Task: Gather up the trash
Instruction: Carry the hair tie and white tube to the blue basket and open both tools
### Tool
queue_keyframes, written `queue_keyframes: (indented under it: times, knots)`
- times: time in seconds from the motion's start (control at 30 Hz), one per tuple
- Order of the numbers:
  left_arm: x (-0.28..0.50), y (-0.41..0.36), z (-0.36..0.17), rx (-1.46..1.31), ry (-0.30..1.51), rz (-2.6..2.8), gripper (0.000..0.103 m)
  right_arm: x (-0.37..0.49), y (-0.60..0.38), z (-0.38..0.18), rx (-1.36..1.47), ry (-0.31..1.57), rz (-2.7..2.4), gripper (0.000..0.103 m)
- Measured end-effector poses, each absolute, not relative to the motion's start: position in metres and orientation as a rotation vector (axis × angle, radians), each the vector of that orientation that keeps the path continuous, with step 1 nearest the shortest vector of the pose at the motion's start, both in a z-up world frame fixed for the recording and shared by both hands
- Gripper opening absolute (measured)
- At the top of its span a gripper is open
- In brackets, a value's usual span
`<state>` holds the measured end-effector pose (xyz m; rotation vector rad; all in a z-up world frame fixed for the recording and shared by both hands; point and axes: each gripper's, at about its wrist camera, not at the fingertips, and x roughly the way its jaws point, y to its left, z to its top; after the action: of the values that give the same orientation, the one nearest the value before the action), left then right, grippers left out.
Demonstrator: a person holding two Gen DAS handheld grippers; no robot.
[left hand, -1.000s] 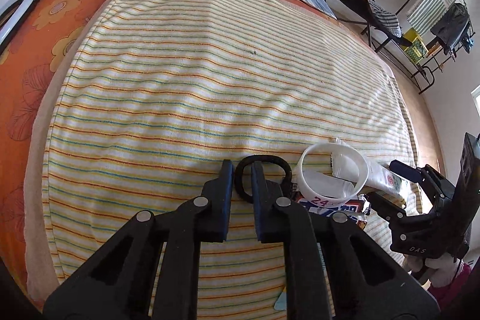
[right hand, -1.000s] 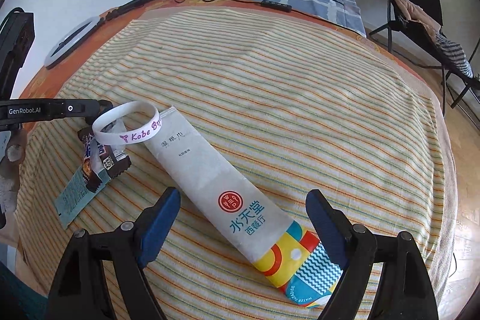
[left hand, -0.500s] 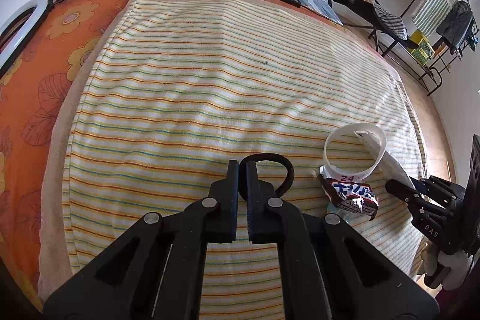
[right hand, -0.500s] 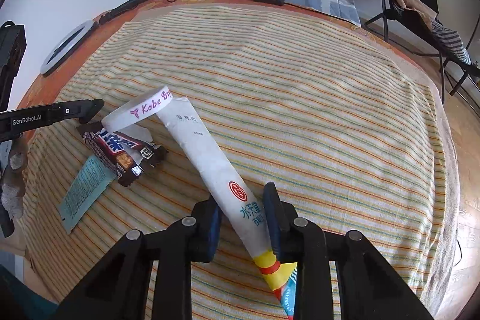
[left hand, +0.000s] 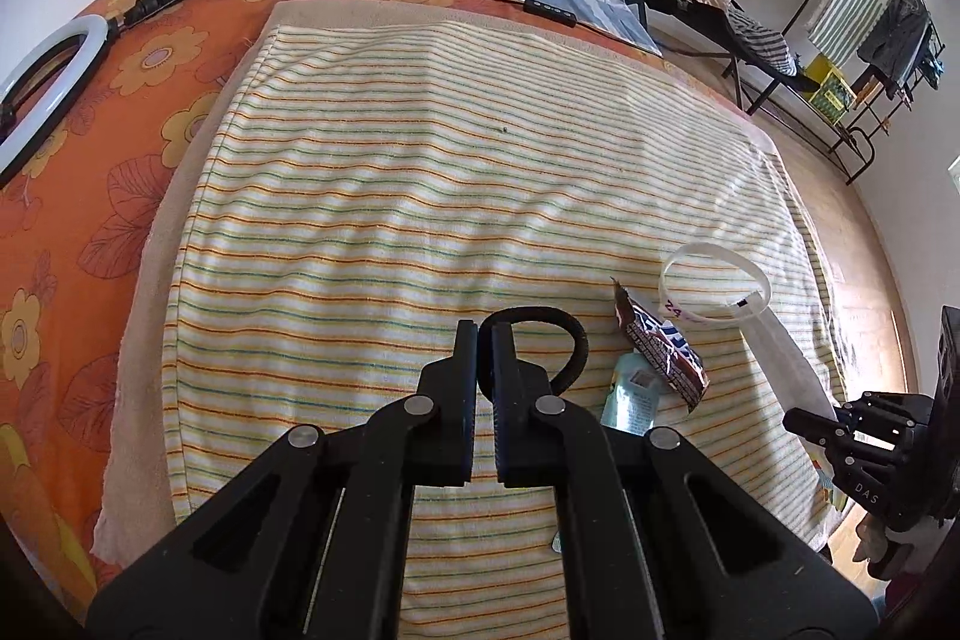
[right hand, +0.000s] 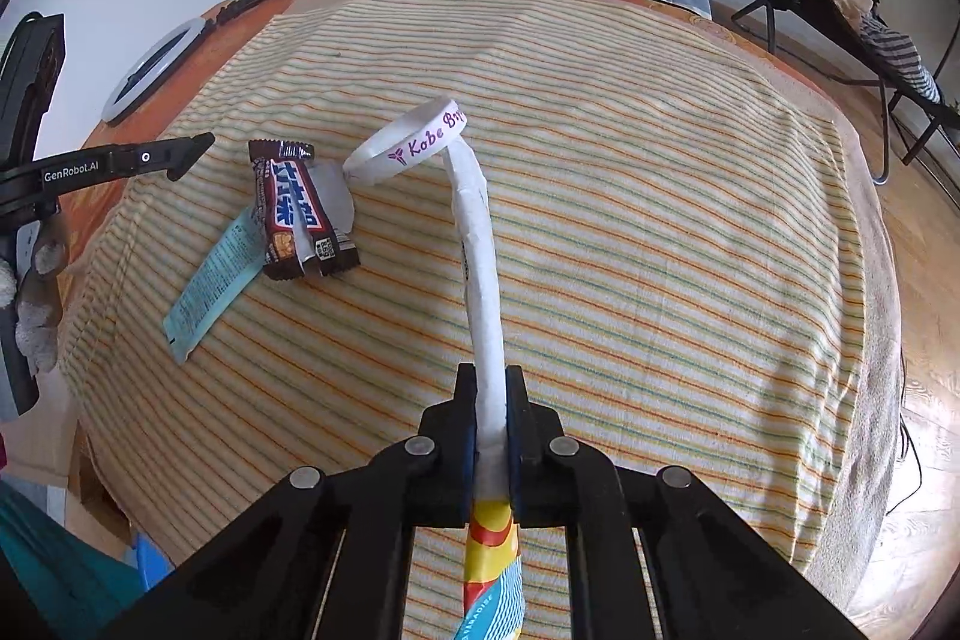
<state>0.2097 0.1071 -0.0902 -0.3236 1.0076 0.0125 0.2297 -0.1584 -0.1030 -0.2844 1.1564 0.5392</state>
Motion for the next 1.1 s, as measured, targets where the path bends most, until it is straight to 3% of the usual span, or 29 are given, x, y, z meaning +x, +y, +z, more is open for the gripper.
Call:
queue_keyframes:
  times: [0.57,1.1]
  knots:
    - [0.151,0.073,-0.055,-0.301,0.976,-0.074,0.002,0.147,-0.214,-0.081,-0.189,1.127,0.526,0.006]
    - [0.056,0.019,-0.045,-0.229,0.974,-0.187,0.002,0.059,-0.208,-0.057,-0.096,1.088,0.646,0.006]
